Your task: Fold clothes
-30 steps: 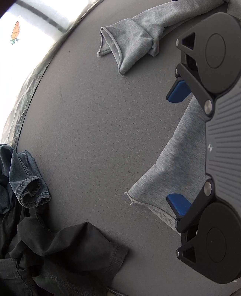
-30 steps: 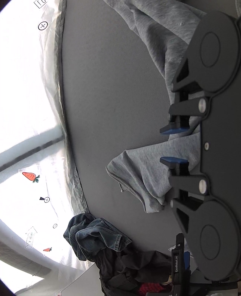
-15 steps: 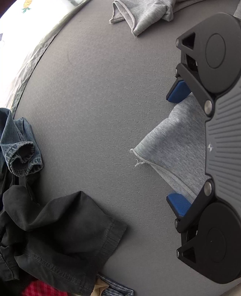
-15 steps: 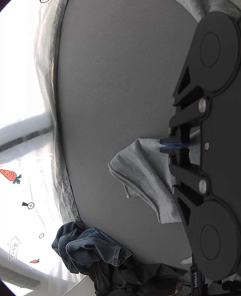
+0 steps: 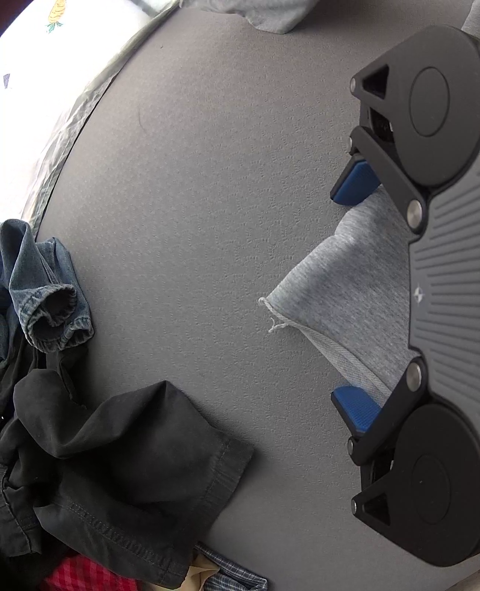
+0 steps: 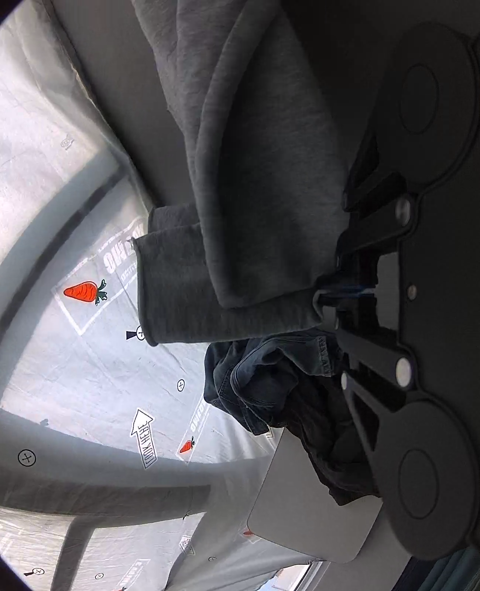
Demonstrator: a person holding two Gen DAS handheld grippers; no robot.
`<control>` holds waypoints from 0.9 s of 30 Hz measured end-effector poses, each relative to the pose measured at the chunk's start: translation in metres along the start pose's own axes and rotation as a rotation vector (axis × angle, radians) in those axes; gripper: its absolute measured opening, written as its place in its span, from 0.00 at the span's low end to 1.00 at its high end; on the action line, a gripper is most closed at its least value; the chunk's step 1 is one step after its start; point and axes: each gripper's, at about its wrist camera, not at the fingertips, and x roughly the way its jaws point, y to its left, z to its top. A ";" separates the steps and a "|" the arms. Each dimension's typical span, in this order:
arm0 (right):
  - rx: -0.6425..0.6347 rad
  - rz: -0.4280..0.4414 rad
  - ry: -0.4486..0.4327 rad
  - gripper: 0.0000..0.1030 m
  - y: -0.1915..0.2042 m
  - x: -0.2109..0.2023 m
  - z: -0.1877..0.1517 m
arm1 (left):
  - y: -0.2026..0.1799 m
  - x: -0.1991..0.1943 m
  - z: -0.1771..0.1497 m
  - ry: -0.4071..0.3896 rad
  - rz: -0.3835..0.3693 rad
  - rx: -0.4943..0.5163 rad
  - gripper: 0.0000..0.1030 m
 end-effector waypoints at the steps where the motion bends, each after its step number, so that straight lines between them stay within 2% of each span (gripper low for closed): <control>1: 0.007 -0.052 0.063 0.03 -0.010 0.010 -0.014 | 0.000 0.000 0.000 -0.002 -0.001 0.002 1.00; 4: -0.009 -0.146 0.132 0.06 -0.026 0.016 -0.054 | 0.000 0.000 -0.001 -0.008 -0.002 0.005 1.00; 9: 0.116 -0.001 0.083 0.17 -0.042 -0.013 -0.052 | 0.000 0.000 0.000 0.003 0.003 -0.004 1.00; 12: 0.267 0.111 0.042 0.22 -0.061 -0.024 -0.044 | -0.001 -0.002 0.003 0.023 -0.016 -0.025 1.00; 15: 0.452 0.201 0.013 0.20 -0.086 -0.029 -0.045 | -0.005 -0.010 0.006 0.016 -0.117 -0.057 1.00; 16: 0.499 0.214 0.004 0.17 -0.092 -0.031 -0.047 | -0.008 -0.013 0.007 0.013 -0.159 -0.068 1.00; 17: 0.548 0.228 -0.004 0.08 -0.099 -0.033 -0.049 | -0.011 -0.016 0.009 0.011 -0.201 -0.078 1.00; 18: 0.593 0.242 -0.016 0.04 -0.105 -0.036 -0.052 | -0.018 -0.016 0.011 0.013 -0.245 -0.076 1.00; 21: 0.630 0.238 -0.049 0.01 -0.119 -0.048 -0.055 | -0.041 -0.017 0.018 0.018 -0.362 -0.052 1.00; 24: 0.663 0.234 -0.077 0.01 -0.131 -0.061 -0.056 | -0.074 -0.012 0.025 0.009 -0.398 0.024 0.99; 27: 0.710 0.237 -0.123 0.01 -0.147 -0.076 -0.058 | -0.102 -0.003 0.033 0.016 -0.420 0.075 0.92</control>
